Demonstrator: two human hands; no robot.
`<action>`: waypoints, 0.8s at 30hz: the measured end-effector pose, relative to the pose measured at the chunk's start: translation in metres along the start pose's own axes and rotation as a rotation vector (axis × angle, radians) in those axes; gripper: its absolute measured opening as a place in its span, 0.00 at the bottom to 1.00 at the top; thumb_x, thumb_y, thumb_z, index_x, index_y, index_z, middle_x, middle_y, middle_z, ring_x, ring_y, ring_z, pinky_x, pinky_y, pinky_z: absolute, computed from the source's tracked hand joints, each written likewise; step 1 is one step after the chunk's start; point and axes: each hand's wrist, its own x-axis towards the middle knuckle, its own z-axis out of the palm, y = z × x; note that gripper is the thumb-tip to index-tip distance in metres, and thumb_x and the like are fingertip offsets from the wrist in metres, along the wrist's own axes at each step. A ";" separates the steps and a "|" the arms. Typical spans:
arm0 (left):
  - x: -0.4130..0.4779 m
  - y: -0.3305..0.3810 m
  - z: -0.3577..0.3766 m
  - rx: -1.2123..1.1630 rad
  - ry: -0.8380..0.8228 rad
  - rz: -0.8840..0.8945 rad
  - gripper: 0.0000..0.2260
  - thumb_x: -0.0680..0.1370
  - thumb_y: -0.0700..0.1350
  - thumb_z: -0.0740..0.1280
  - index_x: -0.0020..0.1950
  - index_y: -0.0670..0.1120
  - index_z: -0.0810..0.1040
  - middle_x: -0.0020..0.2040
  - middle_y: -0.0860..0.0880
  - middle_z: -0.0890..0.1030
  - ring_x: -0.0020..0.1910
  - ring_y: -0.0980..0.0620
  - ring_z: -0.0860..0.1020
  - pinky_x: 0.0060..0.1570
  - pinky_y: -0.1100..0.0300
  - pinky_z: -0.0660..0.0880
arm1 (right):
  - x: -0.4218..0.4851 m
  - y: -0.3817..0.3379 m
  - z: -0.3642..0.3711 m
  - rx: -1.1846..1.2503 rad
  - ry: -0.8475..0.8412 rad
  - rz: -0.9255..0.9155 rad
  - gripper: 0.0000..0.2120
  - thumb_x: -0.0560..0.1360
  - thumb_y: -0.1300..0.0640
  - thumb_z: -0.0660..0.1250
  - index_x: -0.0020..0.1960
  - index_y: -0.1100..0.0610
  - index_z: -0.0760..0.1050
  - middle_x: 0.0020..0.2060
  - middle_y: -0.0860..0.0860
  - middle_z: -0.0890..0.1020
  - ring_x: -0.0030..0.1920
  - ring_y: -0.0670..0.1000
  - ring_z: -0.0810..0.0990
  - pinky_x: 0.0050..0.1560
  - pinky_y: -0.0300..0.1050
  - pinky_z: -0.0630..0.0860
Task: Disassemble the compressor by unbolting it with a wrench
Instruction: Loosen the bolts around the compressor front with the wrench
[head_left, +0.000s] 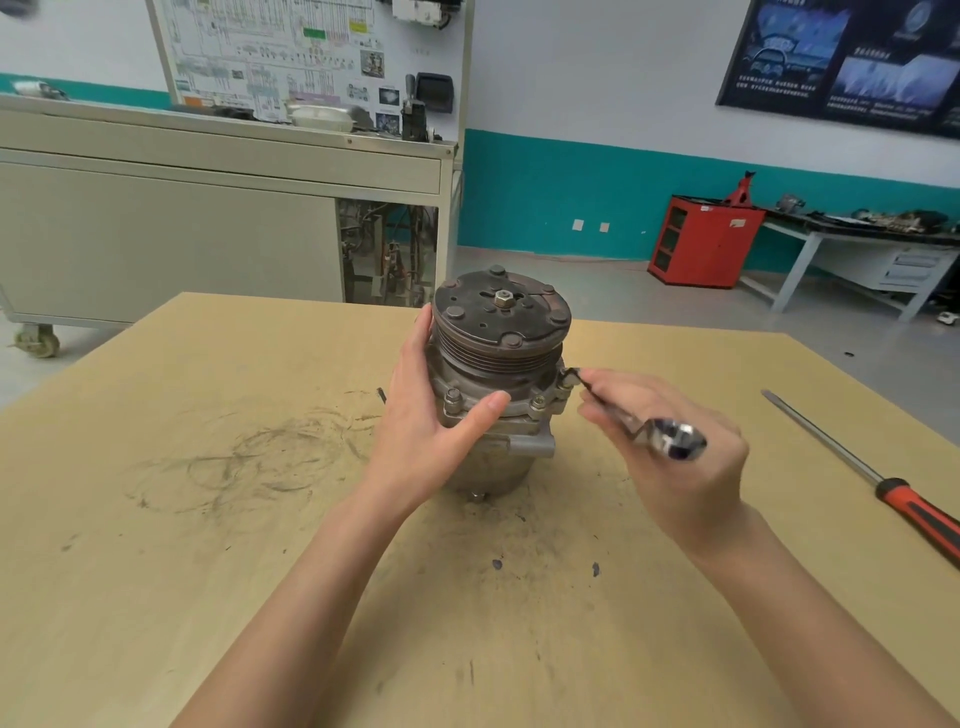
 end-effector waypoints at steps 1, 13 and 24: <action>0.000 0.000 0.000 0.004 0.000 -0.002 0.46 0.68 0.68 0.65 0.79 0.55 0.48 0.77 0.55 0.59 0.75 0.60 0.60 0.74 0.50 0.61 | -0.004 -0.001 0.001 -0.044 0.016 -0.065 0.15 0.77 0.56 0.66 0.43 0.68 0.82 0.42 0.59 0.84 0.39 0.53 0.85 0.40 0.39 0.79; 0.000 0.002 0.004 0.003 0.019 0.009 0.47 0.68 0.67 0.65 0.80 0.50 0.50 0.77 0.53 0.61 0.75 0.58 0.61 0.74 0.49 0.62 | -0.012 -0.005 0.015 -0.135 0.095 -0.189 0.17 0.76 0.56 0.68 0.38 0.70 0.81 0.38 0.61 0.84 0.36 0.54 0.85 0.42 0.36 0.77; 0.004 -0.005 0.005 -0.033 0.030 0.034 0.48 0.68 0.67 0.69 0.79 0.49 0.52 0.76 0.51 0.63 0.74 0.55 0.63 0.72 0.45 0.64 | 0.009 -0.009 0.035 -0.215 0.111 -0.270 0.16 0.76 0.62 0.66 0.32 0.67 0.78 0.28 0.59 0.77 0.25 0.57 0.76 0.23 0.42 0.72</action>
